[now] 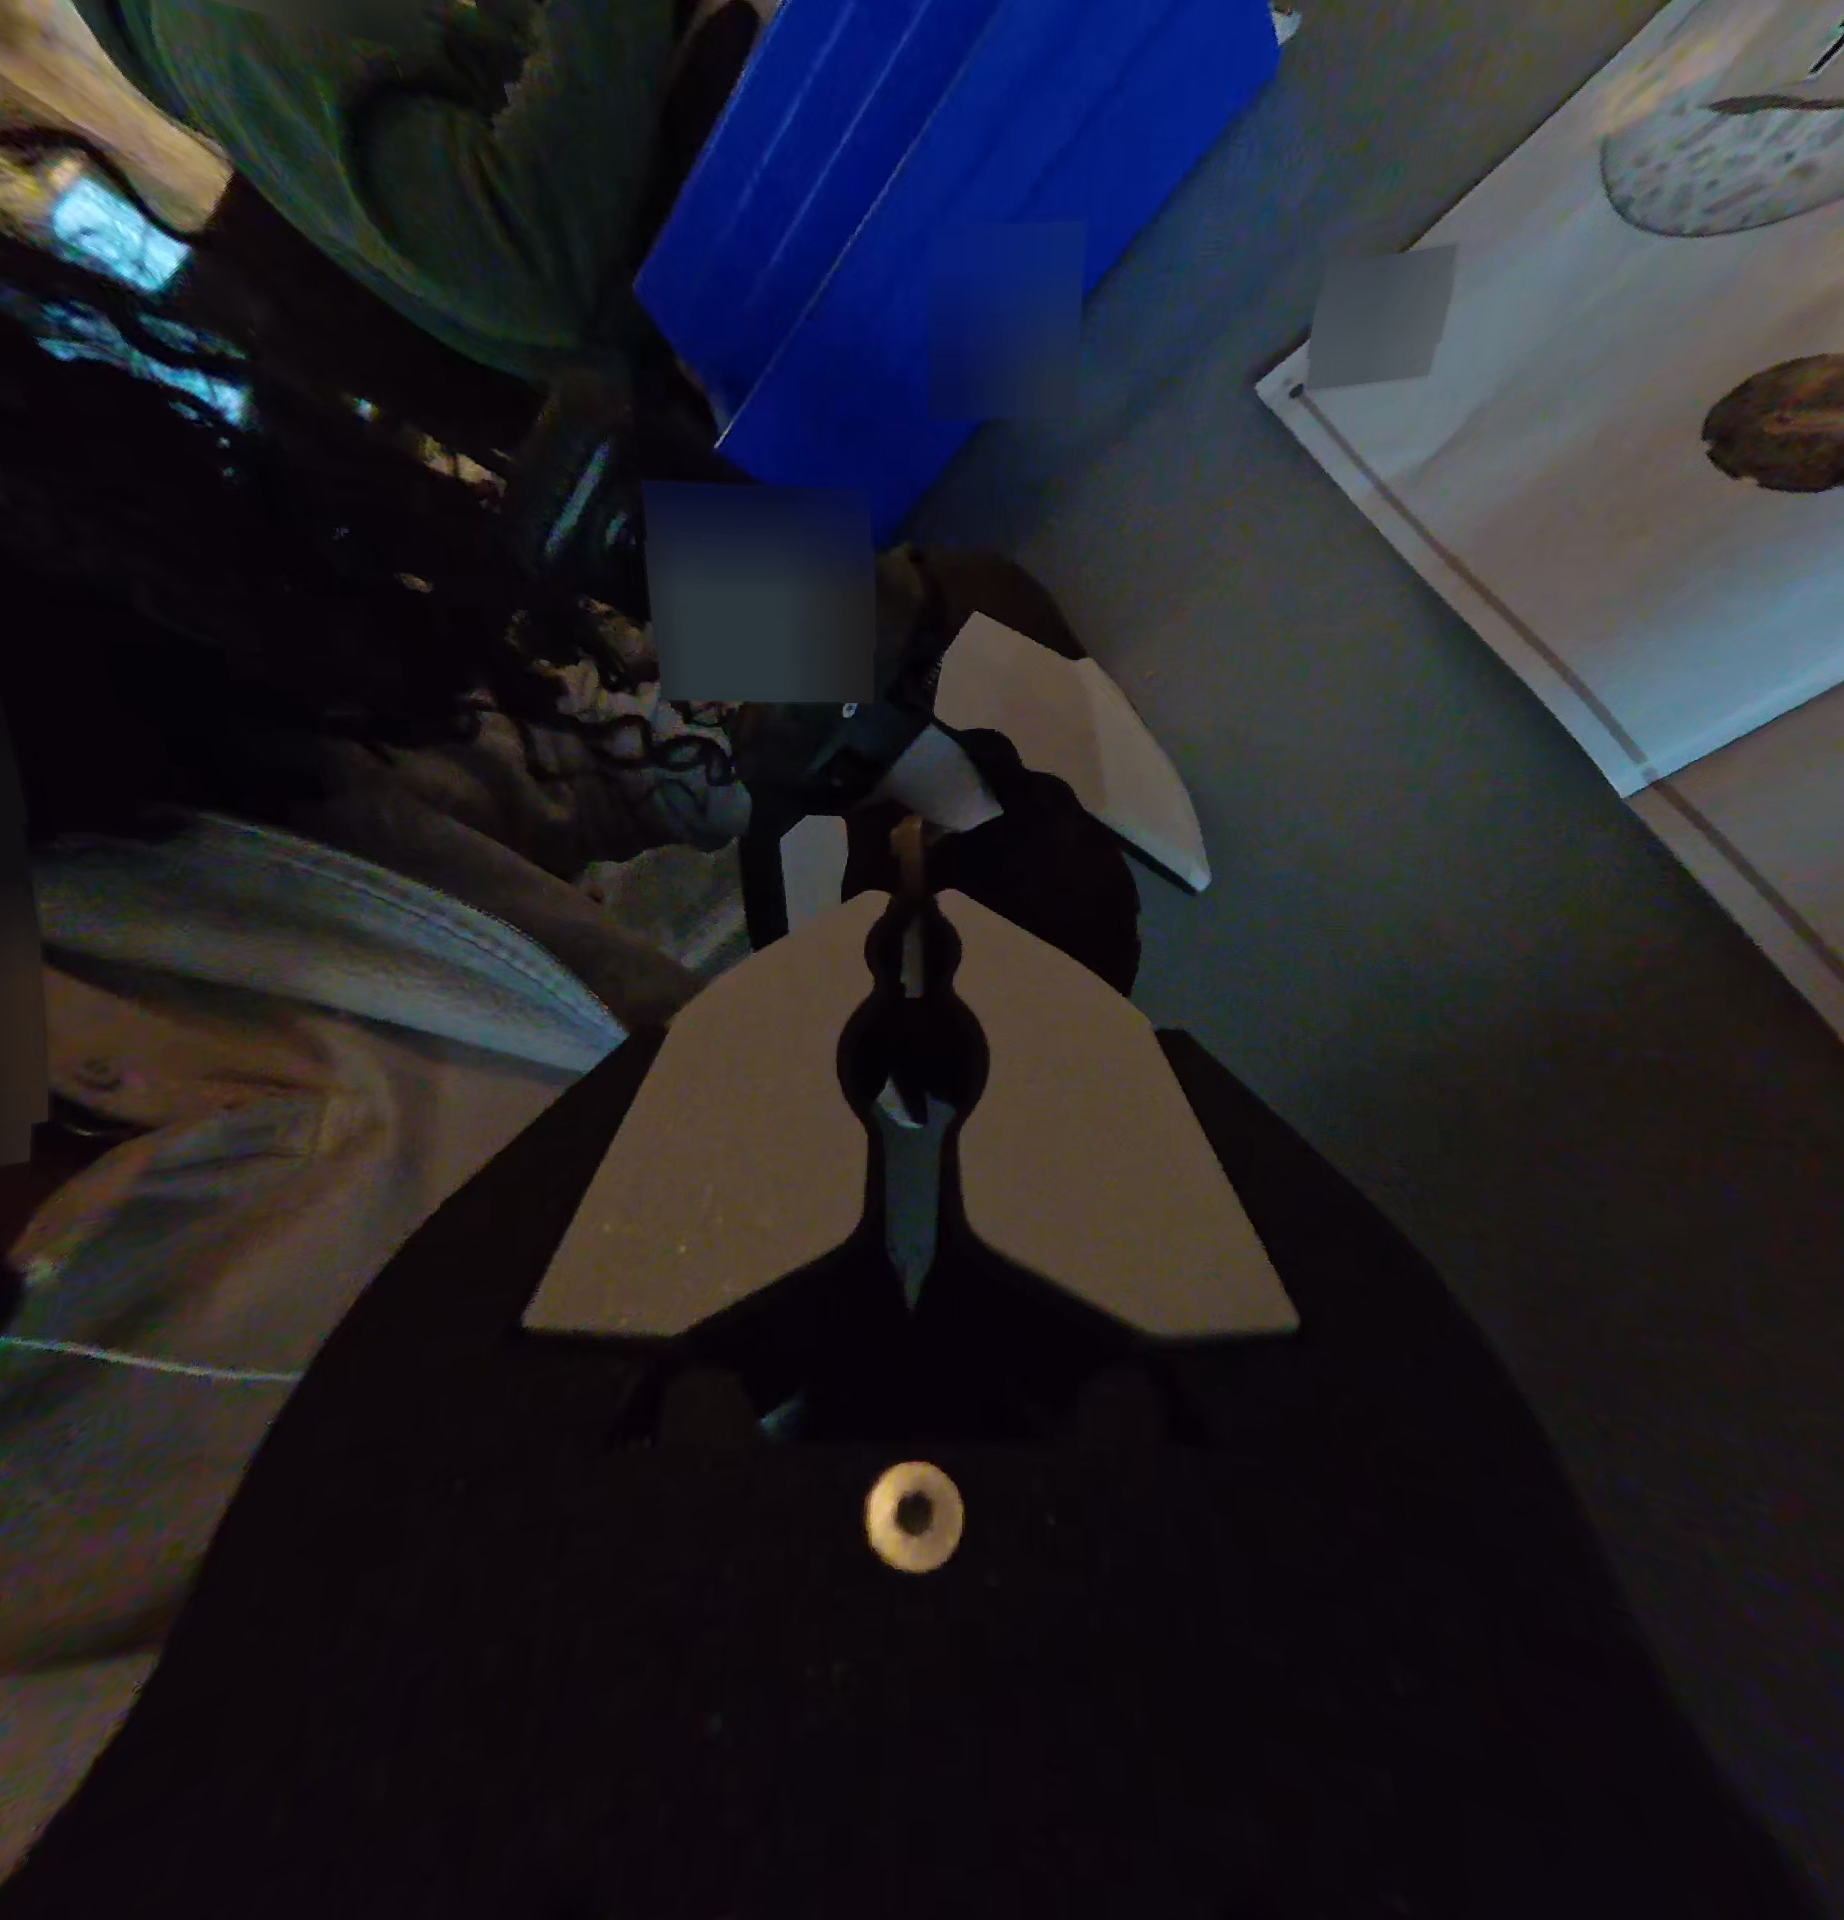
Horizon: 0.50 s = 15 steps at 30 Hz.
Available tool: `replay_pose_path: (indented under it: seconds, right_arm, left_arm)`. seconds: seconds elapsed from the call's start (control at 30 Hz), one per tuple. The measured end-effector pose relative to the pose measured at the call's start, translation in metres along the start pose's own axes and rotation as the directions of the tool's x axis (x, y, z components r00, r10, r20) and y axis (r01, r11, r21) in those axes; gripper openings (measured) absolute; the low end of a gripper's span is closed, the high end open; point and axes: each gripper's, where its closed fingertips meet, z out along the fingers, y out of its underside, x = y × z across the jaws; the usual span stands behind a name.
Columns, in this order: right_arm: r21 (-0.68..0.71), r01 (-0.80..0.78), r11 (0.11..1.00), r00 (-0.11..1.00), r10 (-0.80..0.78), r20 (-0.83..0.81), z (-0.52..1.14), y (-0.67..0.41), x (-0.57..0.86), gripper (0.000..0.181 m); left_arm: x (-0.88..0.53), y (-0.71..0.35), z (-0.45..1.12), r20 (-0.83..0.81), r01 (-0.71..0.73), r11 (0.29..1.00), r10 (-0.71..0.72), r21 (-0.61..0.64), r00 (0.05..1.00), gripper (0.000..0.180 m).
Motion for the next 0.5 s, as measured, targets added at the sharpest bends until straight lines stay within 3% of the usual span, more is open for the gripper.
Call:
replay_pose_path:
  seconds: [0.5]
  right_arm:
    - [-0.095, 0.048, 0.994, 0.999, -0.049, 0.0, 0.0053, -0.0028, -0.0012, 0.002]
  left_arm:
    - [0.0014, 0.0006, -0.0003, -0.028, 0.012, 1.0, -0.012, -0.005, 1.0, 0.071]
